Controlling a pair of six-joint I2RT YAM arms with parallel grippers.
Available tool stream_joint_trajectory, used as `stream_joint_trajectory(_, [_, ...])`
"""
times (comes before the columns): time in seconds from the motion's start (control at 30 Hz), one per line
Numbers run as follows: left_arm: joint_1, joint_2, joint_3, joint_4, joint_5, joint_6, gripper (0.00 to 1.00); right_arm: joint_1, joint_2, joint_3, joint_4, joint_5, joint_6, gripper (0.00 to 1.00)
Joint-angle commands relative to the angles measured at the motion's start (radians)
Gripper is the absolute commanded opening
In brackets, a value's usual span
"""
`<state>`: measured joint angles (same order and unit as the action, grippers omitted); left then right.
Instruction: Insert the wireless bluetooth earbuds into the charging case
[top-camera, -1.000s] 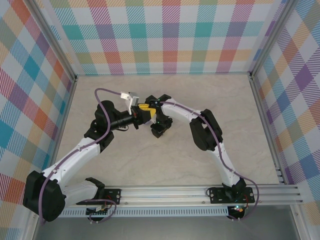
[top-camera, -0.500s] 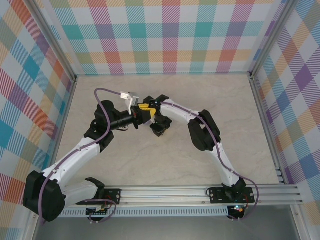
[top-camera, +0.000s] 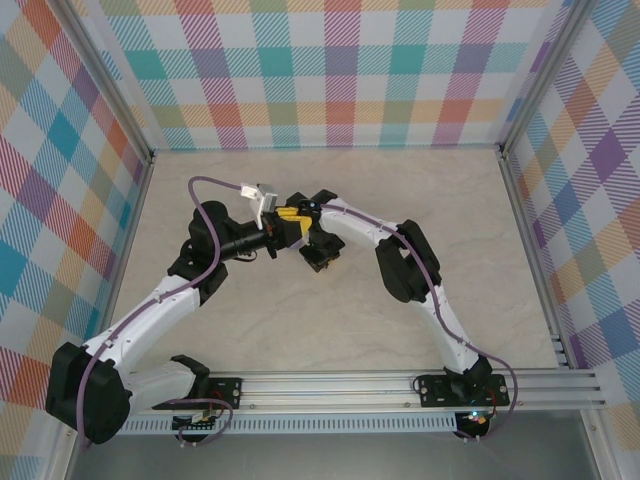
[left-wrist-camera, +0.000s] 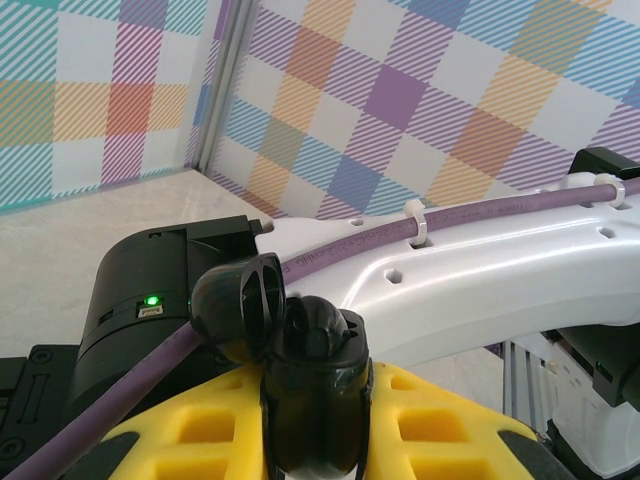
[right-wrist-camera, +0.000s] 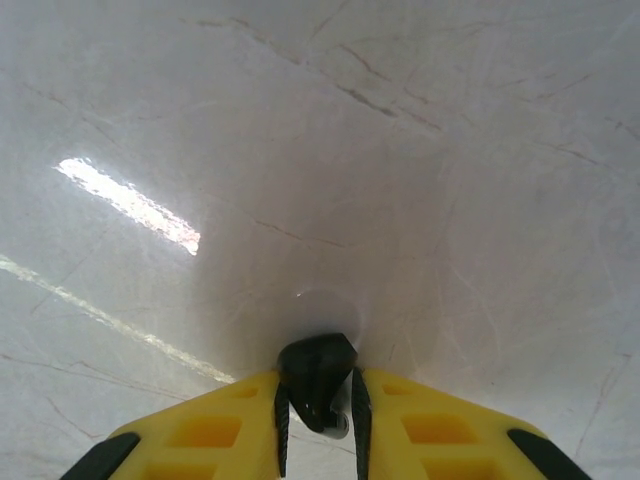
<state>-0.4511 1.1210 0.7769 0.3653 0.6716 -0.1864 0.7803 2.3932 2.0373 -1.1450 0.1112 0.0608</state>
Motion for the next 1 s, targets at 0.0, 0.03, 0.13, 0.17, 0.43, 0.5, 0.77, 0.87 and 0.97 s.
stream_joint_trajectory(0.0, [-0.009,-0.009,0.023,-0.012,0.005,0.019,0.05,-0.019,0.012,-0.006,0.02,0.036,0.028,0.29])
stream_joint_trajectory(0.03, [-0.009,-0.01,0.024,-0.013,0.006,0.02,0.05,-0.02,0.007,-0.005,0.024,0.016,0.027,0.31])
stream_joint_trajectory(0.13, [-0.009,-0.016,0.024,-0.013,0.009,0.019,0.05,-0.02,-0.007,0.004,0.034,-0.012,0.019,0.38])
stream_joint_trajectory(0.17, [-0.009,-0.02,0.023,-0.012,0.009,0.019,0.05,-0.019,-0.01,0.007,0.035,-0.013,0.018,0.39])
stream_joint_trajectory(0.43, [-0.01,-0.038,0.026,-0.005,0.026,0.018,0.06,-0.016,-0.012,0.04,0.029,-0.041,-0.011,0.41])
stream_joint_trajectory(0.5, [-0.011,-0.042,0.027,-0.004,0.029,0.019,0.06,-0.014,-0.014,0.047,0.027,-0.046,-0.015,0.41])
stream_joint_trajectory(0.77, [-0.009,-0.044,0.033,-0.013,0.03,0.021,0.05,-0.007,0.008,0.064,0.01,-0.021,-0.022,0.4])
stream_joint_trajectory(0.87, [-0.011,-0.041,0.034,-0.018,0.029,0.024,0.06,-0.005,0.022,0.071,-0.004,-0.022,-0.032,0.4])
stream_joint_trajectory(0.97, [-0.011,-0.039,0.033,-0.017,0.028,0.024,0.06,-0.001,0.037,0.08,-0.017,-0.022,-0.038,0.39])
